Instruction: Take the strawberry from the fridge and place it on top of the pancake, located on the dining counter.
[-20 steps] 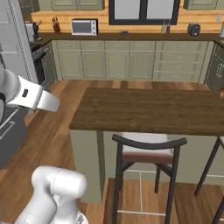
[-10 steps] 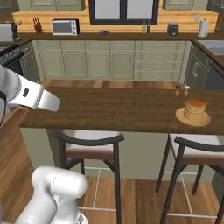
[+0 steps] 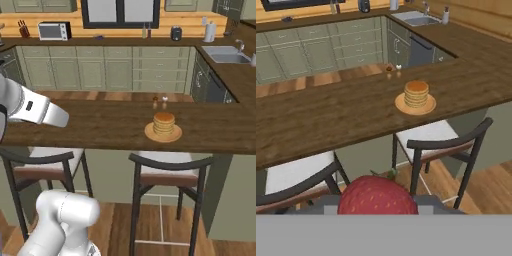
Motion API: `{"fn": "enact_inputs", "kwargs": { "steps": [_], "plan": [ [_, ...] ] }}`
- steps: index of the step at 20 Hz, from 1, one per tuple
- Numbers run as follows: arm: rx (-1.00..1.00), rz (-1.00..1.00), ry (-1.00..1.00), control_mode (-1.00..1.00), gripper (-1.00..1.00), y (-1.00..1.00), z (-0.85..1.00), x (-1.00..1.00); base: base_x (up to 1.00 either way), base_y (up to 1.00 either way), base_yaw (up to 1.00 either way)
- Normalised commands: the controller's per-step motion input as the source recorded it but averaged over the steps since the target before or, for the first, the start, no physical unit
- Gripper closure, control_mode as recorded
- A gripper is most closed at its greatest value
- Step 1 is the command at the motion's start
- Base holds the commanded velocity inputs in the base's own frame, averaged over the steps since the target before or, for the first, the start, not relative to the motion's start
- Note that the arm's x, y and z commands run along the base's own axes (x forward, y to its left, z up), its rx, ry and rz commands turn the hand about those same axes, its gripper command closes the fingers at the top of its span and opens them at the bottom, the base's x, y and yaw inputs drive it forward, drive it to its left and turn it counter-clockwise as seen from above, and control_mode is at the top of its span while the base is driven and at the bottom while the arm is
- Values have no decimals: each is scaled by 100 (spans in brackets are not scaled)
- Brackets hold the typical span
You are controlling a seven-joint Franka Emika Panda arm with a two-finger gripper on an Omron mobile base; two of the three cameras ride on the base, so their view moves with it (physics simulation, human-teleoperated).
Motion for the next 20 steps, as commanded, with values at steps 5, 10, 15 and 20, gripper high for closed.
{"fn": "enact_inputs", "kwargs": {
  "steps": [5, 10, 15, 20],
  "plan": [
    [0, 0, 0, 100, 100, 0, 0, 0, 54, -94, 0],
    [0, 0, 0, 100, 100, 0, 0, 0, 88, -37, 11],
    [0, 0, 0, 100, 100, 0, 0, 0, 93, -9, 19],
    [6, 8, 3, -100, 100, -8, -6, 40, 56, -10, 13]
  ]
}}
